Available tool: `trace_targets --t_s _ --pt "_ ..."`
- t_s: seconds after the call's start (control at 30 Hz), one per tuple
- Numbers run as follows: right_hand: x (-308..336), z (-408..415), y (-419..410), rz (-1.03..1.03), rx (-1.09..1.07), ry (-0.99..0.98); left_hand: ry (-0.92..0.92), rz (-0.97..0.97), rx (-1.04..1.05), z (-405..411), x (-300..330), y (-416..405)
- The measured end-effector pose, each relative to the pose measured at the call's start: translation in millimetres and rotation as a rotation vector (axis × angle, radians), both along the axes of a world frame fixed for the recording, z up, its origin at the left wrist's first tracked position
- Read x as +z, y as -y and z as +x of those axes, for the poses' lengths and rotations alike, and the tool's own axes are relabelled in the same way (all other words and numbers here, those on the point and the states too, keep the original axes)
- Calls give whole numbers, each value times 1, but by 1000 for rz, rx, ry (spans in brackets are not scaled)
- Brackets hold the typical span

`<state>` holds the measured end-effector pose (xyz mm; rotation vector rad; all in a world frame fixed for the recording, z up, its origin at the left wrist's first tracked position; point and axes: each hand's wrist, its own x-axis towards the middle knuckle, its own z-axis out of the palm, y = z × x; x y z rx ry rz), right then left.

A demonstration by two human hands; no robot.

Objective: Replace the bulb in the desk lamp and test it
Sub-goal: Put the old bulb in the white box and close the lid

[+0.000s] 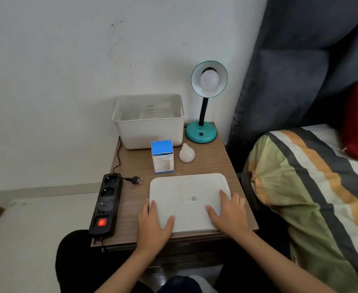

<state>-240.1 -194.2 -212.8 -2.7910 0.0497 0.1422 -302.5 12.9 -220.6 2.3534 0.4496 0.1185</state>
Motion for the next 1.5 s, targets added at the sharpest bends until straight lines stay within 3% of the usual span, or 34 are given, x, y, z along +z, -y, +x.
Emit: trace_targets --t_s 0.17,0.27,0.43,0.7,0.87,1.0,1.3,1.4,1.5 --pt "10 21 -16 -27 -21 41 93 -1 19 16 7 -13" --pt "25 45 -36 144 34 139 268 -2 86 41 27 -28" --pt "48 96 -79 463 66 92 409 -48 206 104 72 -67" --pt "34 155 -107 337 -15 -25 332 8 231 194 103 -119" --pt "25 167 -106 498 -110 39 284 2 250 225 104 -126" --pt "25 160 -92 619 -150 212 291 -4 272 241 100 -124" --pt "76 166 -97 805 217 674 301 -11 339 254 99 -123" --pt "106 190 -117 769 296 685 283 -4 339 254 101 -124" --pt "122 230 -141 737 284 569 265 -3 339 253 103 -126"
